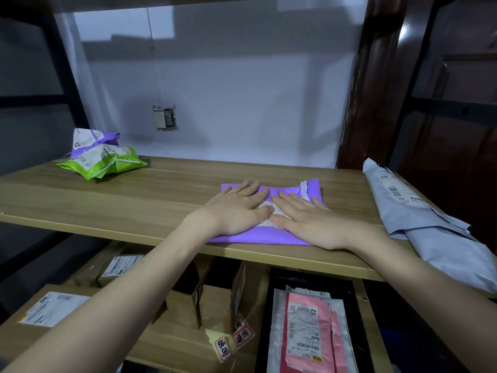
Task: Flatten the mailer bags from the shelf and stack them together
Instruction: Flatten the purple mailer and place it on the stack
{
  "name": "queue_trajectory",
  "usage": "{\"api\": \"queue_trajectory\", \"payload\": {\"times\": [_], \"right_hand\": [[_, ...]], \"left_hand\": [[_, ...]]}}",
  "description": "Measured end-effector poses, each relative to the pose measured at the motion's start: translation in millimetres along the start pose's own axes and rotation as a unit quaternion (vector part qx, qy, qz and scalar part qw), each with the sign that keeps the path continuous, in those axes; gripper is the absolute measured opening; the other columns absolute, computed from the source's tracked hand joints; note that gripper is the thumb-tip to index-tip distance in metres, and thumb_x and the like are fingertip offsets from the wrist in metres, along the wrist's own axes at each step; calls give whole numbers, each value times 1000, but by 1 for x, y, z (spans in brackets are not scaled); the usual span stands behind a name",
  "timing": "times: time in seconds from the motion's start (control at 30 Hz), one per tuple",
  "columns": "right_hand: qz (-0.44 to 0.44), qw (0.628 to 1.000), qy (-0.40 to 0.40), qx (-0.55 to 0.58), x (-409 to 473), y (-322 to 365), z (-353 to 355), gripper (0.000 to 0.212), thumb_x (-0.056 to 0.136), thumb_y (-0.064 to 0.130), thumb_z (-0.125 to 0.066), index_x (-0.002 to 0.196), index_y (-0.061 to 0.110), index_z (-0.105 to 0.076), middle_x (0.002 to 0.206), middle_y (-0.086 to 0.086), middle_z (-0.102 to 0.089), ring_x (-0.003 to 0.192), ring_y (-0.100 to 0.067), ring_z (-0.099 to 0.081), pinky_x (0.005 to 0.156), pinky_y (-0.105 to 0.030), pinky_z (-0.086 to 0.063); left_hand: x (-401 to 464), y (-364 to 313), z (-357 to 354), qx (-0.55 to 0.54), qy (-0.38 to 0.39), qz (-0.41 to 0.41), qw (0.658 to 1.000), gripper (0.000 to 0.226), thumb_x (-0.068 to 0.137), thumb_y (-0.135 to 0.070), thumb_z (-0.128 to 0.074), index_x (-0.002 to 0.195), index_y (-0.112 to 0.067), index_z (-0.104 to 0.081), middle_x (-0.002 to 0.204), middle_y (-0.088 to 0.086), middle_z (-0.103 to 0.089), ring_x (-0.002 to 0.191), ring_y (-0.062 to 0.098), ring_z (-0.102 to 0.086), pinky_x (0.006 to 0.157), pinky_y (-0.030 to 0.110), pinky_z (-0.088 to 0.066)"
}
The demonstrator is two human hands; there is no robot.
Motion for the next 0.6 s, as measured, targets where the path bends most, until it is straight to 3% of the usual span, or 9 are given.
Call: {"api": "queue_trajectory", "payload": {"times": [0.6], "right_hand": [[-1, 1000, 19, -19, 2, -2, -1, 61, 94, 59, -16, 148, 37, 3, 157, 12, 14, 144, -6, 16, 118, -37, 11]], "left_hand": [[-1, -2, 0, 39, 22, 3, 999, 56, 99, -49, -22, 150, -31, -10, 160, -7, 6, 146, 10, 10, 118, 37, 6]]}}
Point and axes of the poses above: each hand's wrist, its own x-axis towards the middle knuckle, its own z-axis out of the back of the hand, y = z × x, the point moved 5 cm from there along x, towards the middle knuckle
